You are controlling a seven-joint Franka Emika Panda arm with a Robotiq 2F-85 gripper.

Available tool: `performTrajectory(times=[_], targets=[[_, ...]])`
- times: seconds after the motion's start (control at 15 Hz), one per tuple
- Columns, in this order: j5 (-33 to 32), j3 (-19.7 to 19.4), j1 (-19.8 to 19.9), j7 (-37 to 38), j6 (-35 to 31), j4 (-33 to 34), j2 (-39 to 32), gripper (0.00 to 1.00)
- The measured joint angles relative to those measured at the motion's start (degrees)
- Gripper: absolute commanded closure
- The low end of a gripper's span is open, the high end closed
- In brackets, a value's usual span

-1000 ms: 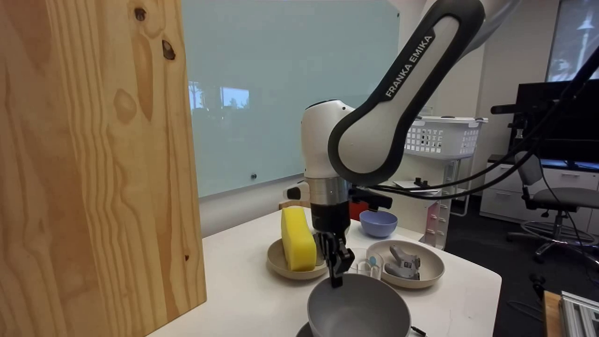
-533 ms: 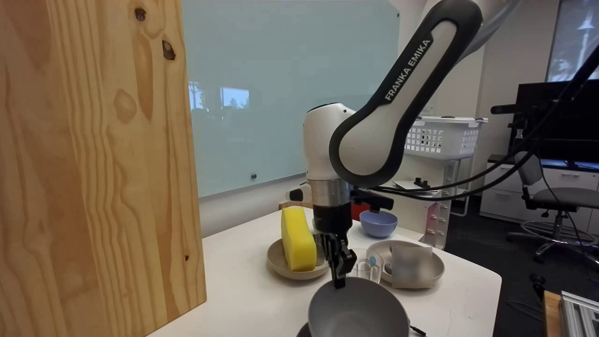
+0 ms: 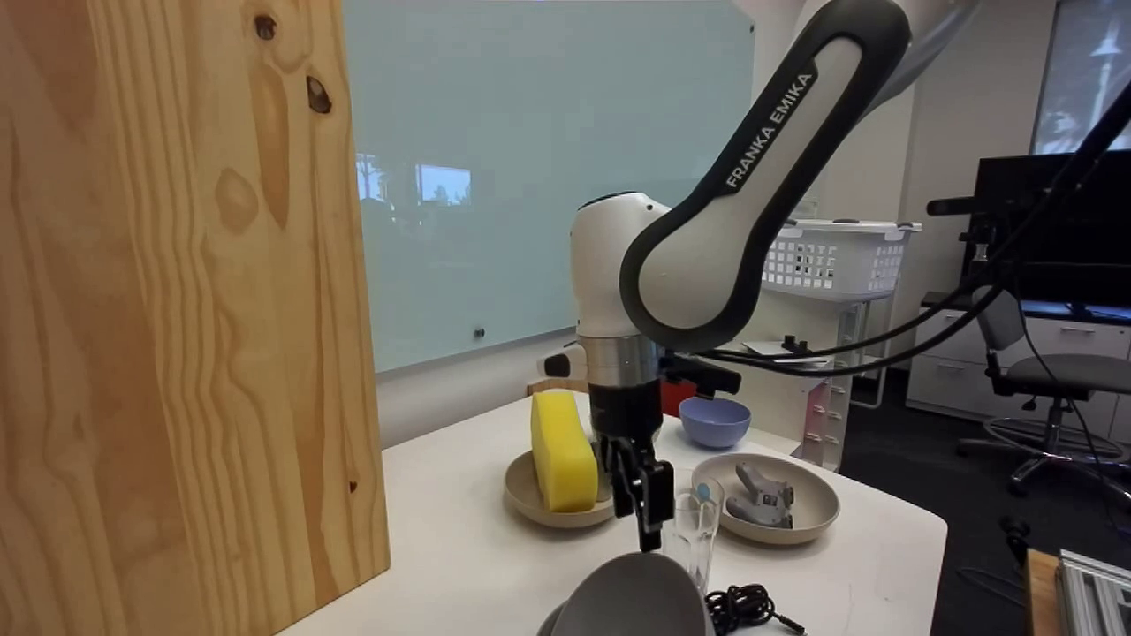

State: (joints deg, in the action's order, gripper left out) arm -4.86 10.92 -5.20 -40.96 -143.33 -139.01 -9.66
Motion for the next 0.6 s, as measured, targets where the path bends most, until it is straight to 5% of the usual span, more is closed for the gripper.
performTrajectory(times=[0.33,0.6], targets=[[-1.21,0.08,-0.72,0.30,3.06,4.25,0.30,0.00],[-1.23,-0.75,-0.81,7.30,10.29,9.51,1.66,0.00]])
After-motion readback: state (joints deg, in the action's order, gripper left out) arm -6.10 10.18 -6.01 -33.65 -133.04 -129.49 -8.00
